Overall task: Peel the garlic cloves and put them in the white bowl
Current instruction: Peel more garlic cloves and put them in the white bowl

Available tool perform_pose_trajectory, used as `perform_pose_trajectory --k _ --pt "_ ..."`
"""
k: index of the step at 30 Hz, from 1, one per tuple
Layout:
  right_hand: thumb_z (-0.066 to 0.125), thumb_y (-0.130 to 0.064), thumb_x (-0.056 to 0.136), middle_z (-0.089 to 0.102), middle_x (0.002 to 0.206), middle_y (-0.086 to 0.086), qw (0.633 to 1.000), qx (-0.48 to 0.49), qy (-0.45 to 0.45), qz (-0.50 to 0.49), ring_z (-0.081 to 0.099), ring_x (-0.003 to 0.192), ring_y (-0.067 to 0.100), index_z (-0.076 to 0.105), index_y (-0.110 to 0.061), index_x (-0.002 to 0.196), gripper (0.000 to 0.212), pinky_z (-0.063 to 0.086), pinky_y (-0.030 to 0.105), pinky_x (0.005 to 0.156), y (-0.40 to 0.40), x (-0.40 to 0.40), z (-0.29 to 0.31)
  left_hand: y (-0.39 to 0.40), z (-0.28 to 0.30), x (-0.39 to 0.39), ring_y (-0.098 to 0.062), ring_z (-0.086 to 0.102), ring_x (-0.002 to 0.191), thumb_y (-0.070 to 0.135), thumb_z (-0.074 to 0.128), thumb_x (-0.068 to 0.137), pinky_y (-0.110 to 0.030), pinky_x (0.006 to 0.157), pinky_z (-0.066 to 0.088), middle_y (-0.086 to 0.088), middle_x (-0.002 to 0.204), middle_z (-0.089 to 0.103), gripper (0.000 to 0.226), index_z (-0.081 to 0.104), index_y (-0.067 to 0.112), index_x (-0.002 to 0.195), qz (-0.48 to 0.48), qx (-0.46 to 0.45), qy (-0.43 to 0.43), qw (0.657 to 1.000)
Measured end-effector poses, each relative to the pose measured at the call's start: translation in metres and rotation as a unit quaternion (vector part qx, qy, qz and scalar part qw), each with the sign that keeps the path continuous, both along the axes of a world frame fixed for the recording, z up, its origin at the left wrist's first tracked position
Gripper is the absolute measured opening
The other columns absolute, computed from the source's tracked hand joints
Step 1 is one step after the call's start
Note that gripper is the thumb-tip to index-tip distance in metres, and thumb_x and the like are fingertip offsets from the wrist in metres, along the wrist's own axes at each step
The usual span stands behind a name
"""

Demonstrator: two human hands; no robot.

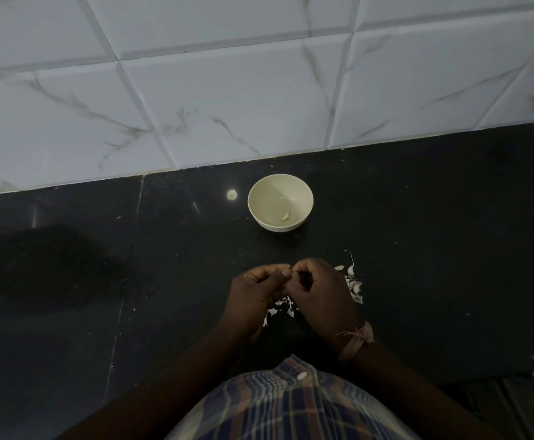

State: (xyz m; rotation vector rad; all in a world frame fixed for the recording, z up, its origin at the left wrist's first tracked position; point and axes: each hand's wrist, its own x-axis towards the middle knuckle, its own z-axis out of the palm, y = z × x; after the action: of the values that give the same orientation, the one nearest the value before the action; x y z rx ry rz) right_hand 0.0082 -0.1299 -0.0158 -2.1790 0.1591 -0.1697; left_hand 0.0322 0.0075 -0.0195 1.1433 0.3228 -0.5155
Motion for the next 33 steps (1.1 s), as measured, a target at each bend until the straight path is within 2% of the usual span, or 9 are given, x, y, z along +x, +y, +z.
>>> perform_pose_trajectory --k 4,9,13,15,19,23,29,33 --pt "0.072 -0.013 0.083 0.061 0.079 -0.008 1.0 0.005 0.006 0.007 0.058 0.075 0.005 0.066 -0.016 0.082 0.007 0.041 0.013 0.065 -0.002 0.003 0.0 -0.001 0.002 0.003 -0.041 0.07 0.1 0.013 0.075 0.078 -0.05 0.097 0.055 -0.032 0.108 0.072 0.037 0.072 -0.009 0.108 0.0 -0.003 0.003 1.0" --pt "0.073 -0.012 0.081 0.062 0.078 -0.008 0.999 0.023 0.015 0.019 0.058 0.074 0.006 0.064 -0.018 0.079 0.011 0.045 0.018 0.065 -0.006 0.006 0.0 0.003 0.003 0.007 -0.032 0.073 0.096 0.013 0.072 0.081 -0.034 0.084 0.061 -0.028 0.109 0.073 0.035 0.072 -0.008 0.109 -0.027 -0.016 -0.002 0.999" --pt "0.072 -0.014 0.083 0.062 0.08 -0.007 0.999 0.033 0.028 0.018 0.058 0.075 0.005 0.064 -0.018 0.081 0.009 0.043 0.014 0.064 -0.005 0.005 0.0 0.004 0.001 0.007 -0.031 0.073 0.099 0.014 0.071 0.083 -0.034 0.087 0.06 -0.026 0.111 0.073 0.037 0.071 -0.007 0.114 -0.039 -0.012 0.007 0.999" --pt "0.071 -0.014 0.083 0.06 0.08 -0.006 0.999 0.033 0.034 0.012 0.056 0.074 0.005 0.062 -0.017 0.081 0.01 0.04 0.013 0.063 -0.003 0.003 -0.001 0.003 0.001 0.006 -0.03 0.073 0.097 0.01 0.07 0.086 -0.035 0.087 0.06 -0.023 0.109 0.075 0.028 0.072 -0.004 0.111 -0.029 0.008 0.01 1.0" --pt "0.068 -0.016 0.085 0.06 0.081 -0.006 0.998 0.038 0.059 -0.004 0.055 0.072 0.005 0.059 -0.021 0.081 0.011 0.039 0.013 0.062 0.001 0.0 -0.004 0.001 0.002 0.003 -0.026 0.073 0.083 0.0 0.069 0.091 -0.03 0.071 0.06 -0.018 0.094 0.075 0.006 0.071 0.002 0.096 0.002 0.047 -0.011 0.999" --pt "0.065 -0.023 0.09 0.064 0.084 -0.004 0.993 0.065 0.093 -0.007 0.059 0.075 0.007 0.061 -0.022 0.086 0.005 0.042 0.017 0.063 -0.001 0.0 -0.008 0.002 0.005 0.003 -0.028 0.074 0.089 0.0 0.068 0.092 -0.031 0.08 0.062 -0.022 0.1 0.076 0.009 0.074 -0.002 0.098 -0.015 0.054 -0.018 0.998" --pt "0.064 -0.024 0.092 0.062 0.083 -0.003 0.996 0.054 0.077 0.001 0.058 0.076 0.008 0.061 -0.02 0.087 0.007 0.041 0.02 0.065 -0.005 -0.001 -0.01 0.004 0.009 0.004 -0.029 0.075 0.094 0.003 0.068 0.093 -0.028 0.082 0.06 -0.021 0.102 0.077 0.016 0.076 -0.004 0.106 -0.066 0.049 -0.031 0.996" --pt "0.064 -0.024 0.092 0.063 0.084 -0.006 0.994 0.071 0.087 0.002 0.058 0.076 0.005 0.06 -0.024 0.087 0.007 0.043 0.019 0.067 -0.003 0.0 -0.007 0.004 0.007 0.003 -0.027 0.075 0.091 0.002 0.065 0.094 -0.027 0.08 0.061 -0.023 0.103 0.076 0.017 0.074 -0.006 0.106 -0.059 0.048 -0.017 0.997"
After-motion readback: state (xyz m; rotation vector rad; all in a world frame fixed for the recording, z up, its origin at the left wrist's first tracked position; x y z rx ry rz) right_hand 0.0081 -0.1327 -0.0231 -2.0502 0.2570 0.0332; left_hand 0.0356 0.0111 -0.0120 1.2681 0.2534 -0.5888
